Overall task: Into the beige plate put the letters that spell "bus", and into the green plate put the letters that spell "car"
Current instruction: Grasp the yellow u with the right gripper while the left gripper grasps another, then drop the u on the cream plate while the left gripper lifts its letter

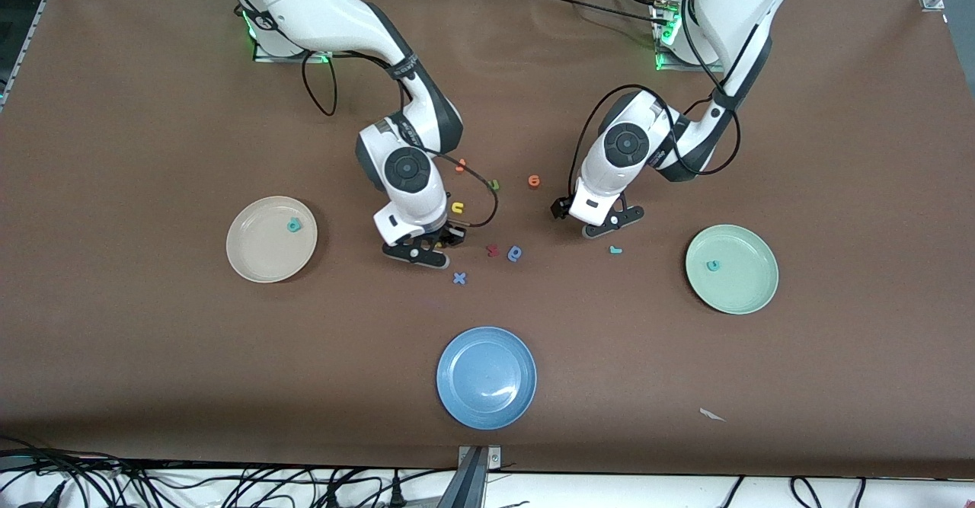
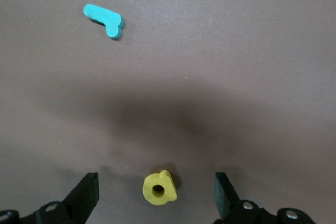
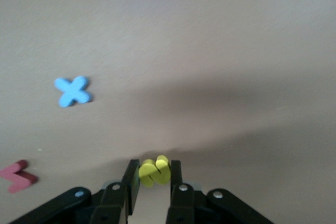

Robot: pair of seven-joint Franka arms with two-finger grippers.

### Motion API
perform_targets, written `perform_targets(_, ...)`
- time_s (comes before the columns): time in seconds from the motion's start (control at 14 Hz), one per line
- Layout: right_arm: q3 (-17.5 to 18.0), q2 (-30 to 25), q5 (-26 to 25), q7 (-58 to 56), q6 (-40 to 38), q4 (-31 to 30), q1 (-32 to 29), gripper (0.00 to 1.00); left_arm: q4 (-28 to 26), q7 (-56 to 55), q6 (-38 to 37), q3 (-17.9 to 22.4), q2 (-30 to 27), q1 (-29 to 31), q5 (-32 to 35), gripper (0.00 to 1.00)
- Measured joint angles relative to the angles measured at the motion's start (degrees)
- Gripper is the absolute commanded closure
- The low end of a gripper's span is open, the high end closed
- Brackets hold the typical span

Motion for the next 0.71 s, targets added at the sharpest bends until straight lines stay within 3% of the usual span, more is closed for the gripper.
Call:
perform_targets(0.28, -7.3, -5.4, 0.1, -14.5, -10.3, -1.5, -0.2, 0.89, 0.0, -0.2, 0.0, 0.1, 0.8, 0.2, 0.0, 0.20)
perform_targets(0.57, -16.1, -9.9, 1.4, -34.5, -10.6, -10.2, -1.1, 0.89, 0.0, -2.3, 0.0, -0.1, 0.8, -0.5, 0.0, 0.27)
perform_targets(0.71, -18.4, -10.4, 3.0, -43.2, -8.1, -13.7, -3.1, 0.89, 0.0, -3.0, -0.1, -0.1, 0.8, -0.8, 0.0, 0.31)
